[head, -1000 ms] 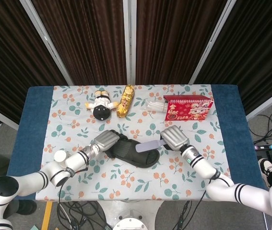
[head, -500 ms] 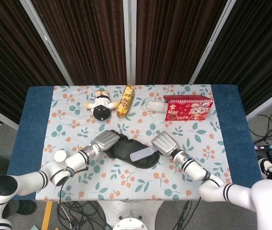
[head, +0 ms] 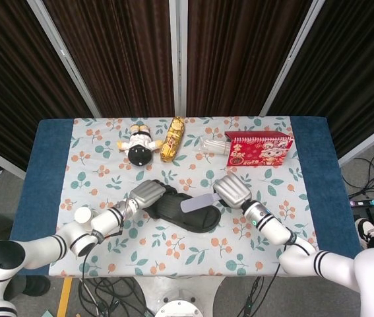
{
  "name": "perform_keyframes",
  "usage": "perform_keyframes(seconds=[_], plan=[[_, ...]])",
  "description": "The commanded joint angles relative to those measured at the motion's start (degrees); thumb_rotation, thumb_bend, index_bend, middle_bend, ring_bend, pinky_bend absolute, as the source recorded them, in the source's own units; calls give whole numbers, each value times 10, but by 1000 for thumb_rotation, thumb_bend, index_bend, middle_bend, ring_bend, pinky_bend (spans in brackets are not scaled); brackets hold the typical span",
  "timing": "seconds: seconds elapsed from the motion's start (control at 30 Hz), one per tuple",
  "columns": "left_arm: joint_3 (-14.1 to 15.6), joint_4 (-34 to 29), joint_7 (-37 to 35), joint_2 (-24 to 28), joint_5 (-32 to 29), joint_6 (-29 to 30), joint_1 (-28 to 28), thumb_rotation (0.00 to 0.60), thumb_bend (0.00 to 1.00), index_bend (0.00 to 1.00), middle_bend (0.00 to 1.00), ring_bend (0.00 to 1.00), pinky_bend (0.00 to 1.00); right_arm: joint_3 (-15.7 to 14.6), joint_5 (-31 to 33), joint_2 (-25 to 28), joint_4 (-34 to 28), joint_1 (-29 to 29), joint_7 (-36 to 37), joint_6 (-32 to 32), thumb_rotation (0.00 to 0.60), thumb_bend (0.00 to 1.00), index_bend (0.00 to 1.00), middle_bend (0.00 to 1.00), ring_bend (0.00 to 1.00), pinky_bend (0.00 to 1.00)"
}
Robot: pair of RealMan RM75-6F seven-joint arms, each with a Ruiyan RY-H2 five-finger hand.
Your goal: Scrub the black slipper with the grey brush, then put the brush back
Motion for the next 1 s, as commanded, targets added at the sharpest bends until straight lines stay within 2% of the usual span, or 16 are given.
perform_keyframes(seconds=[0.03,0.23,0.53,0.7,0.83,1.0], plan=[[0,0,0,0,-2,0,0,600,210,375,461,296,232,8,3,-30,36,18,-5,-21,600,628,1000,1000,1000,1000],[1,0,-4,3,-4,-1,1,600,211,375,461,296,232,-20,-14,-36,39,24,-27,-43,600,628,1000,1000,1000,1000],[4,2,-7,2,-1,0,0,600,211,374,460,296,232,-56,-42,19,-35,8,-54,-31,600,628,1000,1000,1000,1000],[4,-1,-4,2,-1,-1,-2,600,210,373,460,296,232,-34,-38,29,-41,4,-35,-4,600,628,1000,1000,1000,1000],[3,-5,0,4,-3,0,-2,600,211,369,460,296,232,-8,-18,5,1,15,-20,-10,600,628,1000,1000,1000,1000],[2,-7,5,6,-7,-2,-1,600,210,369,459,296,232,-3,-3,-31,47,31,-45,-40,600,624,1000,1000,1000,1000]])
